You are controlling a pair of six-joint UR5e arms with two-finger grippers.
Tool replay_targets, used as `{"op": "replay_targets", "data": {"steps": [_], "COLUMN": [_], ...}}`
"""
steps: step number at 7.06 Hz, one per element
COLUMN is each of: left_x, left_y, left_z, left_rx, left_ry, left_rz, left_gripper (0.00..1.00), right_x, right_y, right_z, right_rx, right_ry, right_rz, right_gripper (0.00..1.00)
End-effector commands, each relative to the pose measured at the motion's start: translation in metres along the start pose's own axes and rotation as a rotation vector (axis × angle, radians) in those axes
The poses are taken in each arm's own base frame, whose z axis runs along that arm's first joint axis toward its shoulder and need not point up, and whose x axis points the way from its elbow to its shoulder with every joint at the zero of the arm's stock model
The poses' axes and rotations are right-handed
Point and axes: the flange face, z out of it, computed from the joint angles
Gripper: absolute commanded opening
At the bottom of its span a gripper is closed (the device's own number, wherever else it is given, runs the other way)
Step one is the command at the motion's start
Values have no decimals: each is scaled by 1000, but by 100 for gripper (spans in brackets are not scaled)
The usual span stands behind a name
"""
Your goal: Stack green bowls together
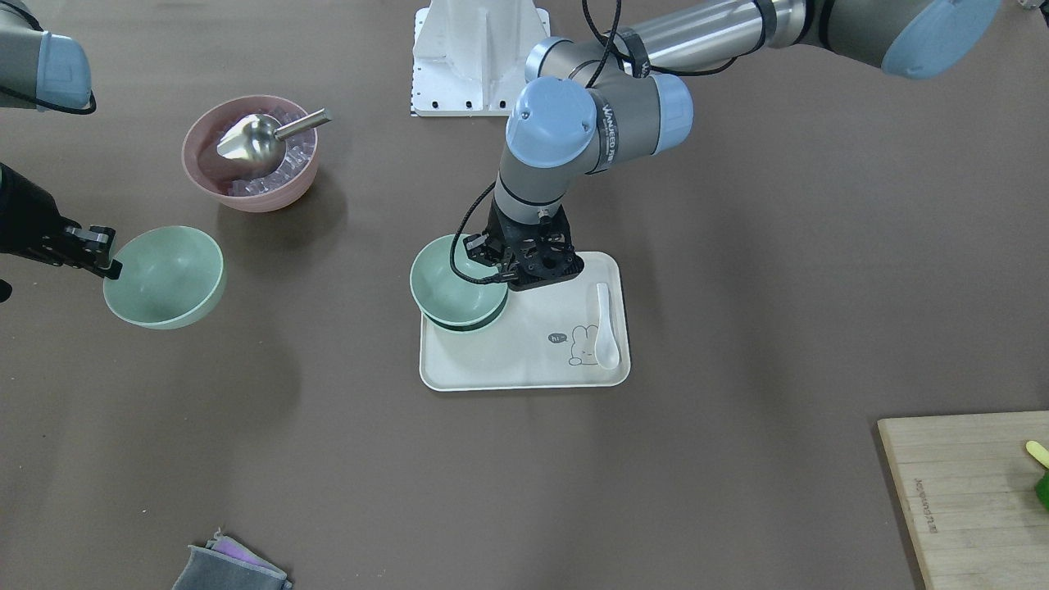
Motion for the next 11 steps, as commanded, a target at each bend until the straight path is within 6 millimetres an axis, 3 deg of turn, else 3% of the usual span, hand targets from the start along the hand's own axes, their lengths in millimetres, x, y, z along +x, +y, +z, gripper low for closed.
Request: {"op": "replay_targets", "data": {"steps": [1, 11], "left_x": [0, -2], "left_y": [0, -5], "left_z": [0, 10], "left_rx": [0, 2], "left_ry": [1, 6], "left_rz": [1, 4], "left_gripper": [0, 0], "right_x": [0, 0], "right_y": [0, 0], "right_z": [0, 0], "right_rx": [0, 0], "right_ry": [-1, -1], "right_rz": [-1, -1], "right_gripper": [0, 0]}}
